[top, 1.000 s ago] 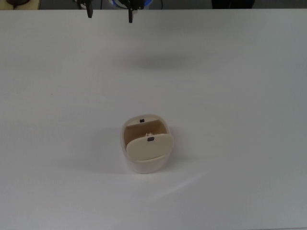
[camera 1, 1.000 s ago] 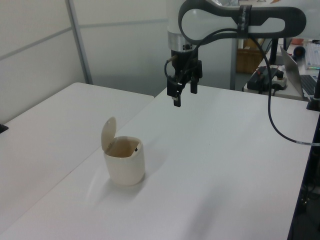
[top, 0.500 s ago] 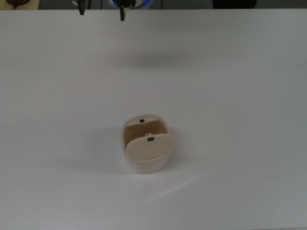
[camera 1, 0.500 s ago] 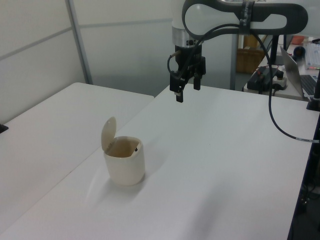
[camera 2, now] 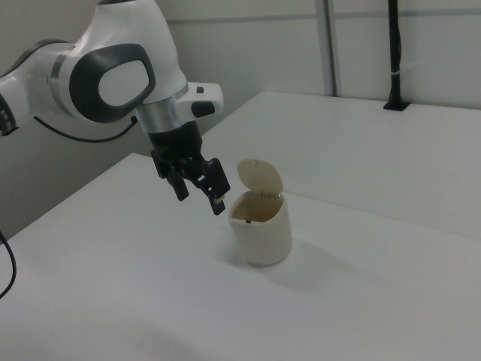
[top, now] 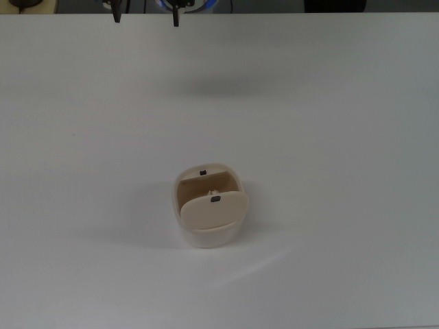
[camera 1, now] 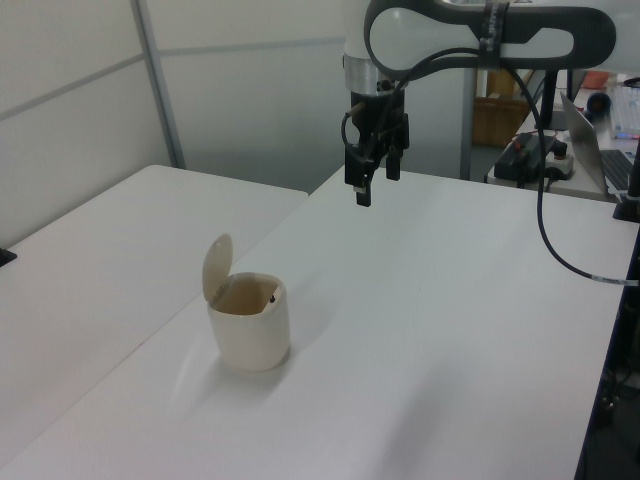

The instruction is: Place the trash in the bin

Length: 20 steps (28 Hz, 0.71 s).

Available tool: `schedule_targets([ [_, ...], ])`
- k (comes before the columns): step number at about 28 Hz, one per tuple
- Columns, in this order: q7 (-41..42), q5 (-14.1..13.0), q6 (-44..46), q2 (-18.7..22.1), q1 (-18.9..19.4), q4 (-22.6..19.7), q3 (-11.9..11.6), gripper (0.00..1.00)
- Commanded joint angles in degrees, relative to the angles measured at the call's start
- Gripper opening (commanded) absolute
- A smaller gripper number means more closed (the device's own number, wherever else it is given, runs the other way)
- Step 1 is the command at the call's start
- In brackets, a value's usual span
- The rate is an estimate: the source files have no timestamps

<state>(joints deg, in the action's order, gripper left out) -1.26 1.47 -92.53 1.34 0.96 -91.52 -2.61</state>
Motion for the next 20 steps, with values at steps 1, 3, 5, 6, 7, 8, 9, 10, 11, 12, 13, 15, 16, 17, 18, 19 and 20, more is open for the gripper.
schedule_targets([
  [1, 1.9, -0.9, 2.1, 0.2, 0.2, 0.6, -0.4, 1.00],
  [3, 1.8, -0.8, 2.1, 0.2, 0.2, 0.6, -0.4, 1.00],
  [5, 1.8, -0.7, 2.1, 0.2, 0.2, 0.6, -0.3, 1.00],
  [6, 1.7, -0.7, 2.1, 0.2, 0.2, 0.6, -0.3, 1.00],
  [7, 1.7, -0.7, 2.1, 0.2, 0.2, 0.6, -0.3, 1.00],
  [8, 1.7, -0.7, 2.1, 0.2, 0.2, 0.6, -0.3, 1.00],
  [9, 1.7, -0.7, 2.1, 0.2, 0.2, 0.6, -0.3, 1.00],
  [10, 1.6, -0.7, 2.1, 0.2, 0.2, 0.6, -0.3, 1.00],
  [11, 1.6, -0.7, 2.2, 0.2, 0.2, 0.6, -0.4, 1.00],
  [12, 1.6, -0.7, 2.2, 0.2, 0.2, 0.6, -0.4, 1.00],
  [13, 1.6, -0.7, 2.2, 0.2, 0.2, 0.6, -0.4, 1.00],
  [15, 1.6, -0.7, 2.2, 0.2, 0.2, 0.6, -0.4, 1.00],
  [16, 1.5, -0.7, 2.2, 0.2, 0.2, 0.6, -0.4, 1.00],
  [17, 1.5, -0.7, 2.2, 0.2, 0.2, 0.6, -0.4, 1.00],
  [18, 1.4, -0.7, 2.2, 0.2, 0.2, 0.6, -0.4, 1.00],
  [19, 1.5, -0.7, 2.2, 0.2, 0.2, 0.6, -0.4, 1.00],
  [20, 1.5, -0.7, 2.1, 0.2, 0.2, 0.6, -0.3, 1.00],
])
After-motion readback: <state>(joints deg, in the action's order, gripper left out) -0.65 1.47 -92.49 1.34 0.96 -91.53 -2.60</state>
